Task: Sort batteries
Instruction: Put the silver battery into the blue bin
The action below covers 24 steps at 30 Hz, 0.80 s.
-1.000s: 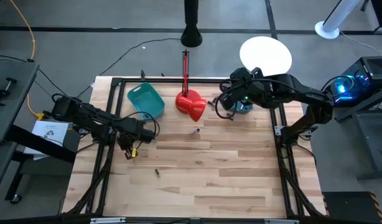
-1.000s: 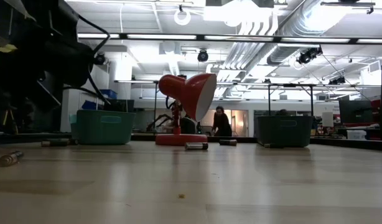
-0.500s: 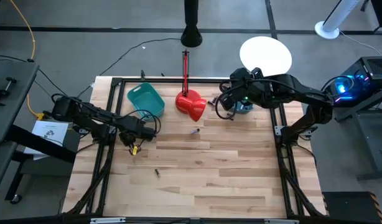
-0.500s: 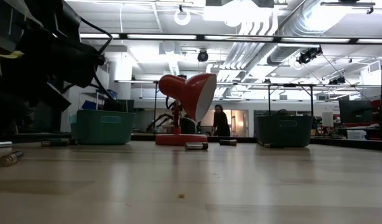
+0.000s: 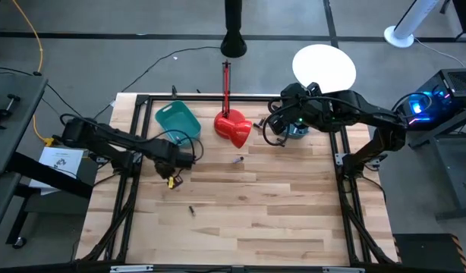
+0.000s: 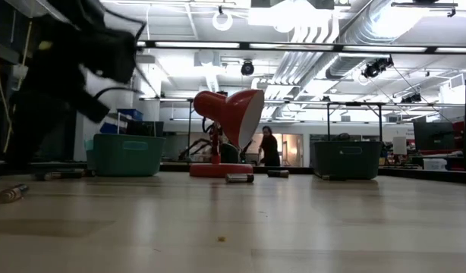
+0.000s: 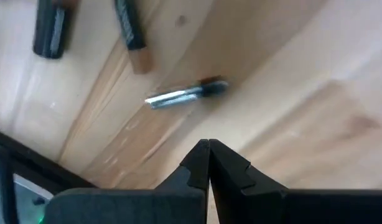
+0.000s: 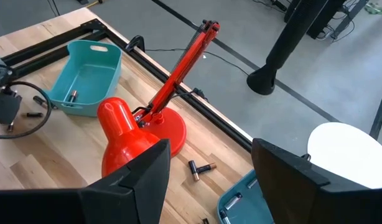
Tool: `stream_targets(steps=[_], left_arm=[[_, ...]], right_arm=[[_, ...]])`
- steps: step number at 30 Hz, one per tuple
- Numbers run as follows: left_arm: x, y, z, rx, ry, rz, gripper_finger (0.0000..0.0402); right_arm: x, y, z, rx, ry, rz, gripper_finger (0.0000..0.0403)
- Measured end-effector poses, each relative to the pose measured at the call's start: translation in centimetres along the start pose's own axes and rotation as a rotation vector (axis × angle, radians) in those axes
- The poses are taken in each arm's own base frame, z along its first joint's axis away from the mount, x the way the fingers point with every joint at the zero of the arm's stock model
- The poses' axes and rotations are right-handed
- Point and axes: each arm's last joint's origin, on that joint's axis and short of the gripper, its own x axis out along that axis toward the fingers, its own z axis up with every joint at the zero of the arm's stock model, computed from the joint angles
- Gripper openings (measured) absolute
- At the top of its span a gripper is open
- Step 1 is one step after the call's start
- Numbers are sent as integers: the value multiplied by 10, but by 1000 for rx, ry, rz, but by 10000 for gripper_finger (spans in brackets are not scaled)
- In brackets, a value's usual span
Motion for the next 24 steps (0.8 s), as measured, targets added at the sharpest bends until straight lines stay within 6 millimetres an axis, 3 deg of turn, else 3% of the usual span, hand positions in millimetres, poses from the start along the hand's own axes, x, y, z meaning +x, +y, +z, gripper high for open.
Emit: stream_targets(steps=[4, 8, 12, 19, 24], left_arm=[[-26, -10, 7, 110, -139, -59, 0], [-37, -12, 14, 246, -243, -70, 9], [-32, -4, 23, 330, -206, -35, 47], [-25, 18, 29, 397, -56, 36, 155], [-12, 24, 41, 479, 23, 51, 213]], right_arm=[[0, 0, 0, -6, 0, 0, 220], [0, 0, 0, -7, 0, 0, 220], [0, 0, 0, -7, 0, 0, 220], [0, 0, 0, -1, -1, 1, 220], [0, 0, 0, 21, -4, 3, 220]])
